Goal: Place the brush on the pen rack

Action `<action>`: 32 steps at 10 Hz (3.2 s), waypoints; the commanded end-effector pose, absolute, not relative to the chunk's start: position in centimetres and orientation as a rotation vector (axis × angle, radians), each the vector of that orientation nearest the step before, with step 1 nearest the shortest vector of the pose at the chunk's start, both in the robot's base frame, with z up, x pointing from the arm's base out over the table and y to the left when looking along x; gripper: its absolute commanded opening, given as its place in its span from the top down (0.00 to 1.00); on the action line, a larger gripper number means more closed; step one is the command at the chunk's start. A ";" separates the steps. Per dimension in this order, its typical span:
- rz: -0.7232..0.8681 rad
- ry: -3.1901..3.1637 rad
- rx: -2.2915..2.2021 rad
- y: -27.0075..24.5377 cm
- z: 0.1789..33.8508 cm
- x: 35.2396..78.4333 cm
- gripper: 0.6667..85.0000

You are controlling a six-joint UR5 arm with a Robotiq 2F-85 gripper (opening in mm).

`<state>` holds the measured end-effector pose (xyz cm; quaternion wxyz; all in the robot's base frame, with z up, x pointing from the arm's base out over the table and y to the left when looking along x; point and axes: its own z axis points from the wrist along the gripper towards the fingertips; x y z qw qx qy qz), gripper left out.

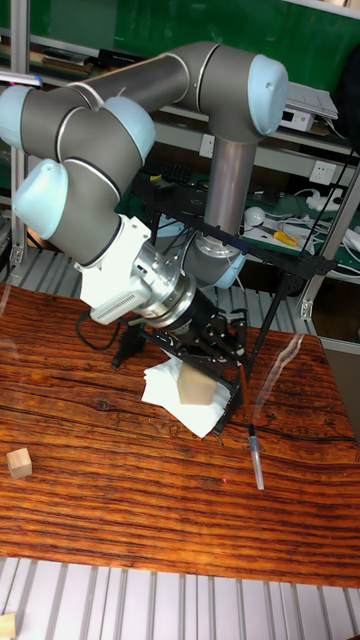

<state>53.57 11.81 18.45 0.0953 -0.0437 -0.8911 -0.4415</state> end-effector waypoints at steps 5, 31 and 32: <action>-1.299 -2.671 -0.113 11.4 17.4 54.4 1.00; -1.498 -2.490 -0.091 13.7 23.6 52.7 1.00; -1.504 -2.481 -0.099 13.8 23.8 52.7 1.00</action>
